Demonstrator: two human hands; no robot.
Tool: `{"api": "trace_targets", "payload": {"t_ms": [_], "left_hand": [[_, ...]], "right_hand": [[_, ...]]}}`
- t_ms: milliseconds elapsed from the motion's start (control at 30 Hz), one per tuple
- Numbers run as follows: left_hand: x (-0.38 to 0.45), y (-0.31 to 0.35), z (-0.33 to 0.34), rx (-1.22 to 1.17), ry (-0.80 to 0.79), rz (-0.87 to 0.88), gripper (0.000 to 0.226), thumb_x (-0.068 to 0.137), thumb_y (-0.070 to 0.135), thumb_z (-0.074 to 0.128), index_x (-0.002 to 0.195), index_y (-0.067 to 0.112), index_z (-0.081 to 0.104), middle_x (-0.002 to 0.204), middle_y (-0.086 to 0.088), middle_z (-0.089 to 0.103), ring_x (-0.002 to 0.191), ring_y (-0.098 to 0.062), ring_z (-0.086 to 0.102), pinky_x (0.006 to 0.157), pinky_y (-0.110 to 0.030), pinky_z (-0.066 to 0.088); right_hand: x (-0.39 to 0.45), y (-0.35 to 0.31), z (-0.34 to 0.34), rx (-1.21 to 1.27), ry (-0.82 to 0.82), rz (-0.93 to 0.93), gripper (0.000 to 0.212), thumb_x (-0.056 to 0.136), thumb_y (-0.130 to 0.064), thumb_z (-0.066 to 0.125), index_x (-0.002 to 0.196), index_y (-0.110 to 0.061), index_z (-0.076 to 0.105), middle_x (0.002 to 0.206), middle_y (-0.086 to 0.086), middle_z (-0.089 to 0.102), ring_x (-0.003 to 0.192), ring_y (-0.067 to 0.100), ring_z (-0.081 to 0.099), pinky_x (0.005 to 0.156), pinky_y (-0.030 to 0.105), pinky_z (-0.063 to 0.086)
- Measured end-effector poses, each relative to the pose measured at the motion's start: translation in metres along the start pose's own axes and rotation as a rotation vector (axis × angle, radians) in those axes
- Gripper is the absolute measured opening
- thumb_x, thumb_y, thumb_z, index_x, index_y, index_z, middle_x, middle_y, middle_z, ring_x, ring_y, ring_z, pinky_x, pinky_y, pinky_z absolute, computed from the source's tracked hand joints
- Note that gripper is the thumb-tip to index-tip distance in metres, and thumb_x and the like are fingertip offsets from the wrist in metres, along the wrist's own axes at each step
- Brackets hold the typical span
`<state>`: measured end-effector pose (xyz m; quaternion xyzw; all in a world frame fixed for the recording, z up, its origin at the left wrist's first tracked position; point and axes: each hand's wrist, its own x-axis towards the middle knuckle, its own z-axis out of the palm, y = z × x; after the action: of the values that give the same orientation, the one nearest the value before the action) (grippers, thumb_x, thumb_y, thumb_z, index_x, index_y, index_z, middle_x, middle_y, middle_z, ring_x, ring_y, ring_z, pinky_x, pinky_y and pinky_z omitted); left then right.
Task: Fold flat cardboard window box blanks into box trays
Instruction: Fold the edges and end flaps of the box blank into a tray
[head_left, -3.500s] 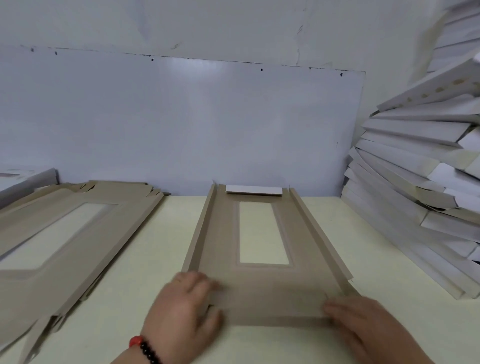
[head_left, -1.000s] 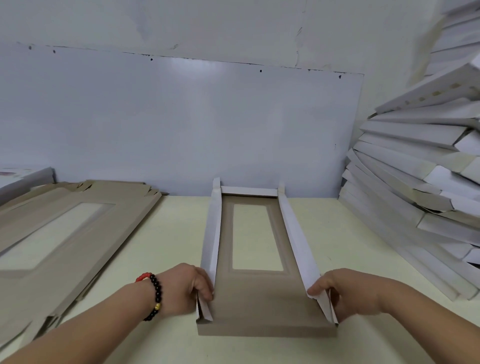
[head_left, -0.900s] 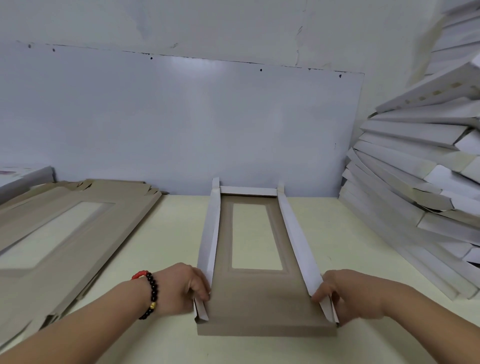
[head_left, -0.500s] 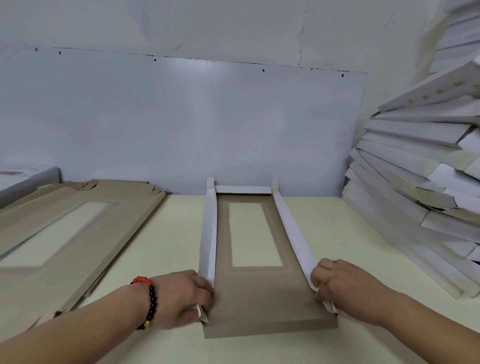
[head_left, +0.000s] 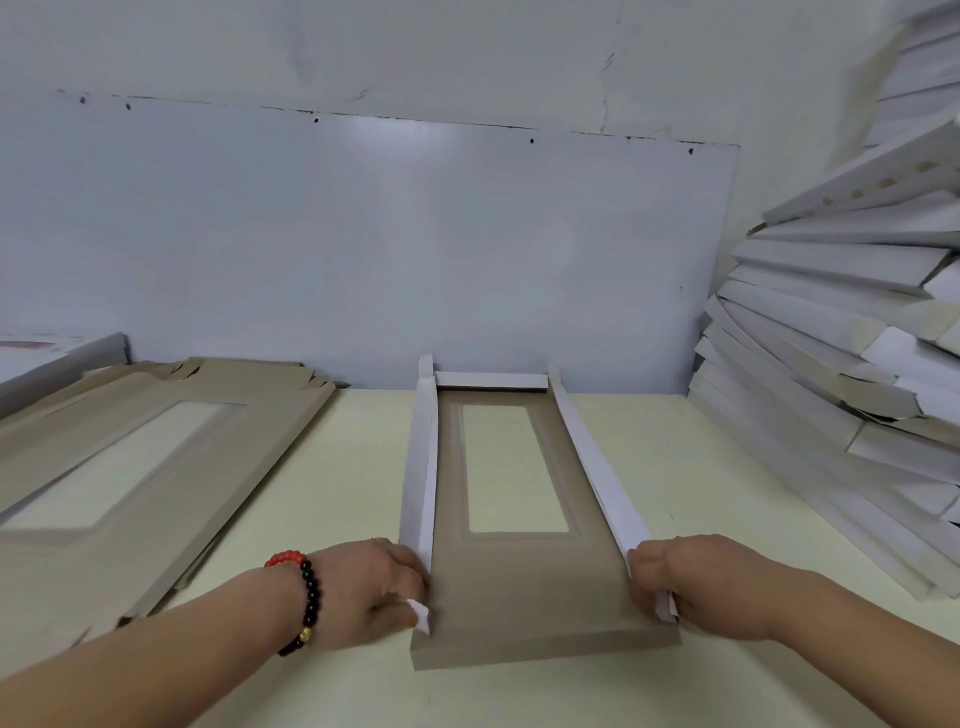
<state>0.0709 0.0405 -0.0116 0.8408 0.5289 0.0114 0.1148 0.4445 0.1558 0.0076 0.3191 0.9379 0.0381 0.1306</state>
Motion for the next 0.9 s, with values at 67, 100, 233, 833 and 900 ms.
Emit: {"api": "trace_targets", "payload": {"t_ms": [67,100,233,833,900], "left_hand": [[0.003,0.007,0.009,0.088,0.076,-0.082,0.033,0.098,0.043,0.039,0.111,0.024,0.063,0.121,0.009,0.055,0.109,-0.013,0.052,0.095,-0.023,0.039],[0.005,0.012,0.012,0.118,0.12,-0.133,0.034,0.098,0.045,0.036,0.109,0.024,0.06,0.117,0.008,0.055,0.106,-0.015,0.052,0.091,-0.024,0.039],[0.018,0.038,0.026,0.207,0.235,-0.345,0.038,0.099,0.051,0.028,0.108,0.024,0.052,0.112,0.003,0.052,0.1,-0.021,0.049,0.078,-0.029,0.037],[0.029,0.062,0.026,0.193,0.112,-0.479,0.094,0.056,0.093,0.042,0.119,0.024,0.041,0.118,0.004,0.04,0.109,-0.021,0.04,0.084,-0.034,0.042],[0.029,0.061,0.026,0.196,0.11,-0.479,0.094,0.056,0.093,0.041,0.119,0.024,0.041,0.118,0.003,0.04,0.109,-0.021,0.04,0.084,-0.034,0.042]], "right_hand": [[-0.001,-0.002,-0.001,0.038,0.014,0.009,0.034,0.085,-0.01,0.043,0.107,-0.032,0.058,0.117,-0.017,0.048,0.106,0.008,0.053,0.072,0.025,0.037],[-0.003,-0.001,-0.002,0.062,0.021,0.009,0.034,0.085,-0.011,0.043,0.107,-0.033,0.058,0.117,-0.018,0.049,0.109,0.007,0.052,0.075,0.025,0.039],[-0.01,0.004,-0.003,0.179,-0.012,-0.011,0.039,0.08,-0.012,0.042,0.105,-0.036,0.06,0.115,-0.021,0.054,0.123,0.003,0.048,0.087,0.025,0.043],[-0.003,0.008,0.009,0.413,0.111,0.047,0.019,0.092,-0.022,0.053,0.099,-0.031,0.068,0.1,-0.026,0.057,0.09,-0.01,0.054,0.079,0.008,0.04],[0.001,0.008,0.008,0.403,0.103,0.055,0.019,0.095,-0.024,0.053,0.103,-0.029,0.069,0.101,-0.025,0.057,0.084,-0.014,0.052,0.076,0.004,0.037]]}}
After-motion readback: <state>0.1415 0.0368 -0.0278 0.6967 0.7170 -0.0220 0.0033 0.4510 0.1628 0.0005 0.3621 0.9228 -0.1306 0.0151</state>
